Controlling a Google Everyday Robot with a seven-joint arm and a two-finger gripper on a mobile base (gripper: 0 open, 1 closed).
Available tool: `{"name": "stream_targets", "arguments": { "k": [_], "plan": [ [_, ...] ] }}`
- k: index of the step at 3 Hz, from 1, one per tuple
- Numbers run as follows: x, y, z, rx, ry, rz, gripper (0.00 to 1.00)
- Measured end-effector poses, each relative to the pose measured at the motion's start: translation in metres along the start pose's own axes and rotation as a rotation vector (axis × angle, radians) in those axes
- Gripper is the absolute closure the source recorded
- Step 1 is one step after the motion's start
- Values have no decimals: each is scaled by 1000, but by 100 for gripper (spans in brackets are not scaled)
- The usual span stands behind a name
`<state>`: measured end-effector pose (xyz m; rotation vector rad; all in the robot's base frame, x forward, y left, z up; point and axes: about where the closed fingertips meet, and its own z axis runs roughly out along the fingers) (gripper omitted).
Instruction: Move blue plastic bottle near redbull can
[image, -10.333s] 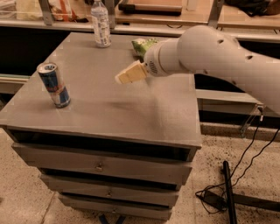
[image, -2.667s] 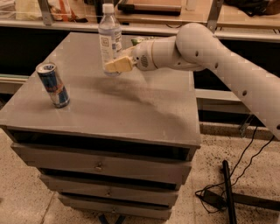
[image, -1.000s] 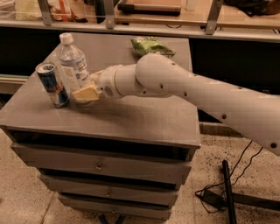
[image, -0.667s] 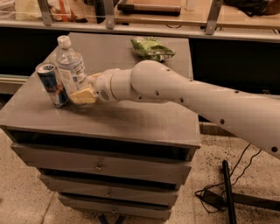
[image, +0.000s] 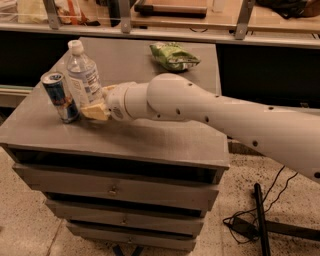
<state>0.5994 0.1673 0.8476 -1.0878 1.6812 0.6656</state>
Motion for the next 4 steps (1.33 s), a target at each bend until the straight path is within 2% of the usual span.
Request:
{"name": "stream_targets", "arguments": {
  "k": [1,2,3,4],
  "plan": [
    [0,0,0,0,0,0,1],
    [7,-25,-56,104,62,-26,0],
    [7,-60,-120,243,127,-78,0],
    [5,-66,-129,262,133,-87,0]
  ]
}}
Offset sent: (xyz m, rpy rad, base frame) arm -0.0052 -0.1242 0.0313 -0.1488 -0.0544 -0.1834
